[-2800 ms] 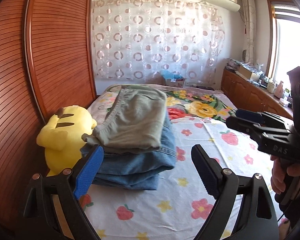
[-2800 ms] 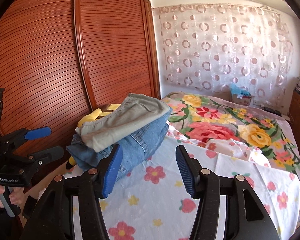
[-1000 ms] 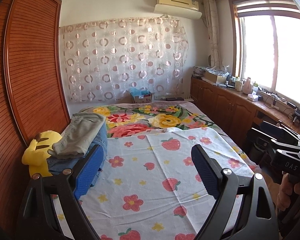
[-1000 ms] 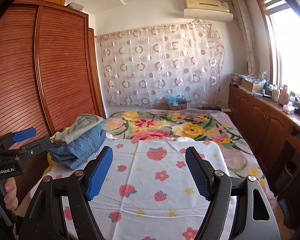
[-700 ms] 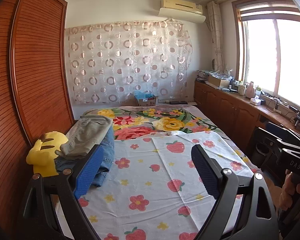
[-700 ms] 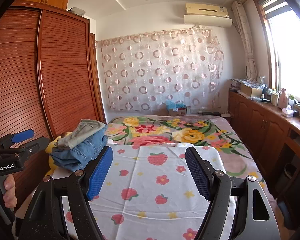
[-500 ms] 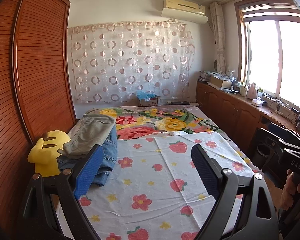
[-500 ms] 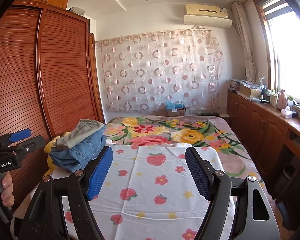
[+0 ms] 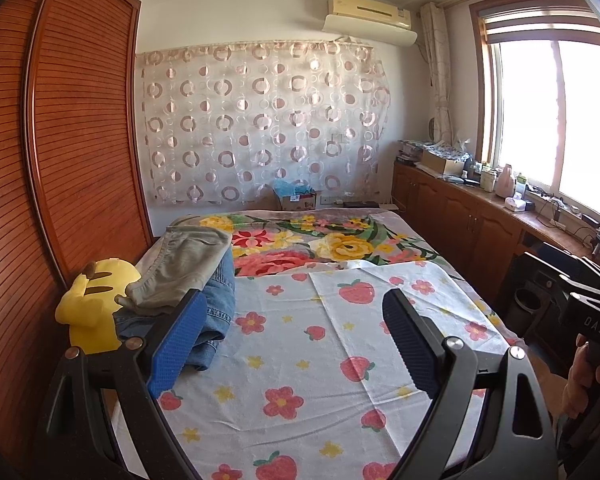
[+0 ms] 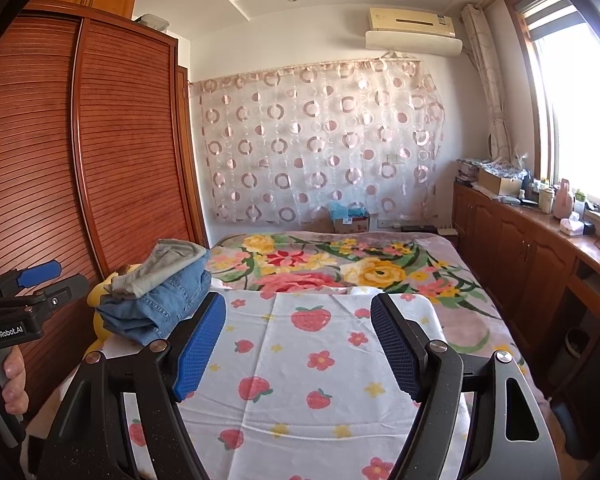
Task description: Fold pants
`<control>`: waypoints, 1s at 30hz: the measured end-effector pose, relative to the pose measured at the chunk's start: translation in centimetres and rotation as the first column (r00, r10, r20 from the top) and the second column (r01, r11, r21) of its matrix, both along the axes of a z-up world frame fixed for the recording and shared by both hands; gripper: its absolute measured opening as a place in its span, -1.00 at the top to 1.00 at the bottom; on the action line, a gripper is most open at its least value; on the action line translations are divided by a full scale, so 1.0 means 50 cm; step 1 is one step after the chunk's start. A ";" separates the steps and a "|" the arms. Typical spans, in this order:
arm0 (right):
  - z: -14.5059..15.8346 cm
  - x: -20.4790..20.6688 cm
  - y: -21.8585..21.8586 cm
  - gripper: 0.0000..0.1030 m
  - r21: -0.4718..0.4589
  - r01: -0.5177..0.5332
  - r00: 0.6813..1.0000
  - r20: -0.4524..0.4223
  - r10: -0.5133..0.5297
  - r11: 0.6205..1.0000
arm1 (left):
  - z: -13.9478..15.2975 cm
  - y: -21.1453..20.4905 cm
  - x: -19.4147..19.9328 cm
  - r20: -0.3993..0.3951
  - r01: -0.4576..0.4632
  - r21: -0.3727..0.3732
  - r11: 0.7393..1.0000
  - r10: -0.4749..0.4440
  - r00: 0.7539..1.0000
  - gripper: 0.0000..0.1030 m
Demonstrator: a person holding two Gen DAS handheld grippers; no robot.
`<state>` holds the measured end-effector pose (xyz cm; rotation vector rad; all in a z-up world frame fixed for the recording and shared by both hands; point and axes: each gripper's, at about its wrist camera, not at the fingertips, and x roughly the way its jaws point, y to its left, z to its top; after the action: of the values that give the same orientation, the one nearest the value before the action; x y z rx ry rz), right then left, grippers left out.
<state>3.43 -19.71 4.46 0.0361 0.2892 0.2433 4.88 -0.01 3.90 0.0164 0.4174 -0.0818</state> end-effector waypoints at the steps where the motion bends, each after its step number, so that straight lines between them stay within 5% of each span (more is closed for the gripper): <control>1: -0.001 0.000 0.000 -0.49 0.000 0.000 1.000 0.000 0.000 1.000 | 0.001 -0.001 -0.001 0.001 0.000 -0.002 1.000 0.000 1.000 -0.75; 30: -0.006 -0.001 -0.003 -0.49 -0.003 0.002 1.000 0.011 -0.002 1.000 | 0.002 -0.003 0.000 0.001 0.000 0.000 1.000 0.000 1.000 -0.75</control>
<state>3.39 -19.84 4.18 0.0316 0.2783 0.2410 4.91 -0.15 3.98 0.0163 0.4162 -0.0815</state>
